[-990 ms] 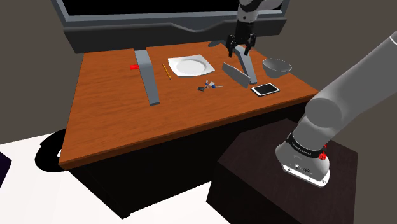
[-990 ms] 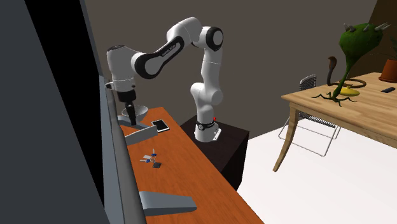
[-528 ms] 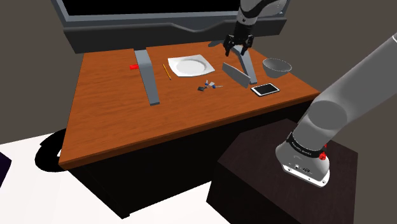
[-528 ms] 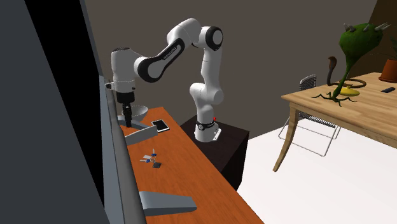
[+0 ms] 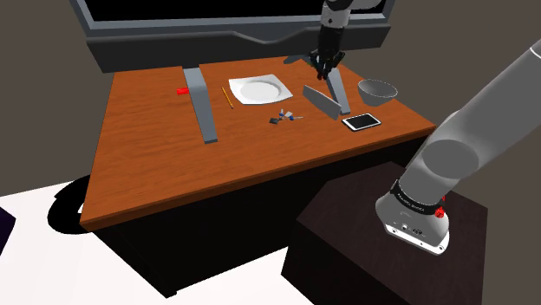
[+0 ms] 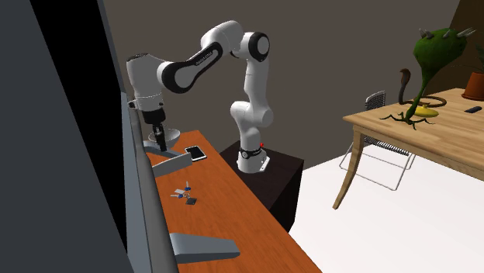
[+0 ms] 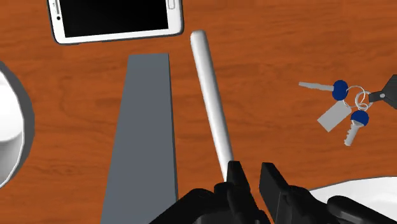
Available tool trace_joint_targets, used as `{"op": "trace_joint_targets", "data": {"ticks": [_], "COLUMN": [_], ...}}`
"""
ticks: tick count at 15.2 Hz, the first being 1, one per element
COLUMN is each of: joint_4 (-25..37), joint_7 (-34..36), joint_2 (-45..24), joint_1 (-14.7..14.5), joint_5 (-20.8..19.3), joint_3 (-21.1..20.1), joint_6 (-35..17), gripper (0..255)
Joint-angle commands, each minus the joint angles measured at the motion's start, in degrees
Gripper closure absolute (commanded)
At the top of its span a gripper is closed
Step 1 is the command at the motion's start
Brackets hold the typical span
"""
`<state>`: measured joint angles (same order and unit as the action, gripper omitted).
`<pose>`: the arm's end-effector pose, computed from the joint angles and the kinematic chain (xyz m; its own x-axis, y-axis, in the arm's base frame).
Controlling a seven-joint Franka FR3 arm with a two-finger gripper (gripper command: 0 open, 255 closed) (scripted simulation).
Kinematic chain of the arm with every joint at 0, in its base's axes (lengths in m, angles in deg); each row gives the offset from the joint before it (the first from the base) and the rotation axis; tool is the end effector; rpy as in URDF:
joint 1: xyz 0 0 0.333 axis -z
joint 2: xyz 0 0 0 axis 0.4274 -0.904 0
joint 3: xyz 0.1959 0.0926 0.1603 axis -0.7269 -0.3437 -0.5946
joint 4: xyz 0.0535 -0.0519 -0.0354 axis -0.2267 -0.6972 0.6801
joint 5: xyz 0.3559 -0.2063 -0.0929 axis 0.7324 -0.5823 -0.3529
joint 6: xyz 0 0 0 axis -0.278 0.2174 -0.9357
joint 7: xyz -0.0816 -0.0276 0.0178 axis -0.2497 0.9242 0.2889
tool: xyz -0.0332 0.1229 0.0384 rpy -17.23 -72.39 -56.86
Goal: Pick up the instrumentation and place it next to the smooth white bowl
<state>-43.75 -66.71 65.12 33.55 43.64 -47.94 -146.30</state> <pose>0.4908 -0.1595 0.3733 0.8245 -0.5615 -0.0702 -0.5638 -0.8258 -0.0167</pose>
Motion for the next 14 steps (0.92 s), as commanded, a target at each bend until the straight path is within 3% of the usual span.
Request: {"op": "trace_joint_targets", "data": {"ticks": [1,6,7,8,12,14], "joint_4": [0.5,-3.2,-1.7,-1.7,-1.8,-2.3], "joint_7": [-17.0,-16.6,9.9,9.9,-14.3,-17.1], "joint_2": [-9.5,-7.2,-0.7,-0.7,-6.3,-7.3], "joint_1": [-0.1,-0.2,-0.4,-0.4,-3.4,-5.7], "joint_5": [-0.2,-0.4,-0.2,-0.2,-0.9,-1.2], "joint_3": [0.0,-0.2,-0.6,-0.6,3.8,6.3], "joint_6": [-7.0,-8.5,-7.3,-7.3,-7.1,-7.9], "gripper": [255,255,255,0,0,0]}}
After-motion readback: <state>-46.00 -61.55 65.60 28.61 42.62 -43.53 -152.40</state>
